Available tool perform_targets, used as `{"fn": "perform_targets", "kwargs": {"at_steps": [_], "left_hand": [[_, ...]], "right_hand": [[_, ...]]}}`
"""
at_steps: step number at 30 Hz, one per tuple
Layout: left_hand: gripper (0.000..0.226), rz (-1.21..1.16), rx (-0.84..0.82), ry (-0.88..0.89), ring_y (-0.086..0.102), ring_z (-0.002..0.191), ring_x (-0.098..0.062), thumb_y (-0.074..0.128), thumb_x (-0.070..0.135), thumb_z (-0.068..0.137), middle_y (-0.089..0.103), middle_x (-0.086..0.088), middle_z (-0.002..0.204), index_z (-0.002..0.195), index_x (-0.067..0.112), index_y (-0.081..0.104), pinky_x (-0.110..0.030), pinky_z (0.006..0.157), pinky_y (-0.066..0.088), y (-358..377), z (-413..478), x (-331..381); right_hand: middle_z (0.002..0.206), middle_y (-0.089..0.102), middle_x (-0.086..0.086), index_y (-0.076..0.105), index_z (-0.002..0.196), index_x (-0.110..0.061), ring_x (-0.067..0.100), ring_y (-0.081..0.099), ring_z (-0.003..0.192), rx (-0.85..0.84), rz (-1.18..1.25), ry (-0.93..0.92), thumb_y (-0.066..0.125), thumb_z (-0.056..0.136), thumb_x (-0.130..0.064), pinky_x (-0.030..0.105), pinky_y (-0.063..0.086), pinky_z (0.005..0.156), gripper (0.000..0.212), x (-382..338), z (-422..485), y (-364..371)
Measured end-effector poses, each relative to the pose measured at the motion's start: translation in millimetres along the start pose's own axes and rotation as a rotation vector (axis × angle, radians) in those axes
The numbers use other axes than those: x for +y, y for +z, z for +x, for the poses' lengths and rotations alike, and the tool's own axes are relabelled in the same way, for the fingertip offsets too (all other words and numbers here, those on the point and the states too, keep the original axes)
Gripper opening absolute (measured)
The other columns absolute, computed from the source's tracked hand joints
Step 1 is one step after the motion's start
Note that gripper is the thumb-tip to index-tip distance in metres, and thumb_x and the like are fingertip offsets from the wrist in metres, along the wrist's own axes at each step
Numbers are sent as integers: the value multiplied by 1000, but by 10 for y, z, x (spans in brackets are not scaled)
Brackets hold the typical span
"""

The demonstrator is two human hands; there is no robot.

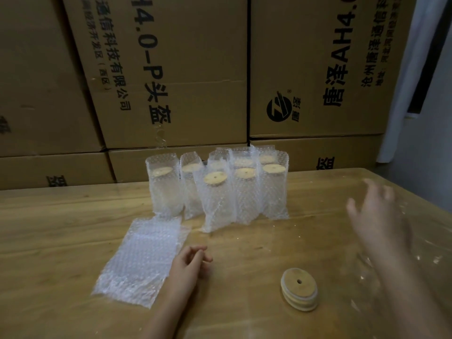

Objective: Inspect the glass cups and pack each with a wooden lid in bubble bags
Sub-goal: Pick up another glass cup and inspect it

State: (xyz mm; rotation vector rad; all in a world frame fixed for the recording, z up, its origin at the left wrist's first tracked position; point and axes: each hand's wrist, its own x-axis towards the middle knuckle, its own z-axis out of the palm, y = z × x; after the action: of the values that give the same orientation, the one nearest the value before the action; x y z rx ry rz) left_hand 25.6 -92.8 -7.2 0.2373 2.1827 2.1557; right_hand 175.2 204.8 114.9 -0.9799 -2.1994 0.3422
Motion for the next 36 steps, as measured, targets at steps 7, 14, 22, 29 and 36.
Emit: {"fn": "perform_targets", "kwargs": {"at_steps": [7,14,22,29,36], "left_hand": [[17,-24,3,9,58,49,-5,51,-2,94,67,-1,62,92,6,65,-16,46,45,75,-154,91],[15,-130,-34,-76,61,53,-10,49,0,96,68,-5,66,97,2,64,-22,45,47,74,-159,162],[41,-517,-273,-364,70,95,-34,44,48,94,69,-12,112,115,17,57,-42,68,59,293,-11,240],[58,-916,-310,-482,56,98,-30,67,52,70,69,-17,108,117,20,59,-41,70,58,314,19,116],[60,-950,-139,-357,70,94,-32,60,56,72,60,-18,117,112,12,52,-31,63,59,350,69,75]], "right_hand": [[135,45,20,43,130,0,40,53,113,-225,-307,234,47,96,-15,42,44,78,37,128,109,17],[109,62,7,63,104,-14,28,59,90,-155,-63,-146,58,88,-2,35,48,69,20,-23,-30,263],[92,61,-22,63,82,-34,6,52,100,-451,598,-415,65,87,-16,25,42,84,18,-723,-318,370],[105,66,-8,64,85,-13,1,59,102,-599,856,-513,61,86,3,18,46,88,16,-937,-533,606],[145,43,-1,50,133,-5,9,42,132,-528,719,-444,46,91,7,27,35,111,44,-1068,-727,829]]}}
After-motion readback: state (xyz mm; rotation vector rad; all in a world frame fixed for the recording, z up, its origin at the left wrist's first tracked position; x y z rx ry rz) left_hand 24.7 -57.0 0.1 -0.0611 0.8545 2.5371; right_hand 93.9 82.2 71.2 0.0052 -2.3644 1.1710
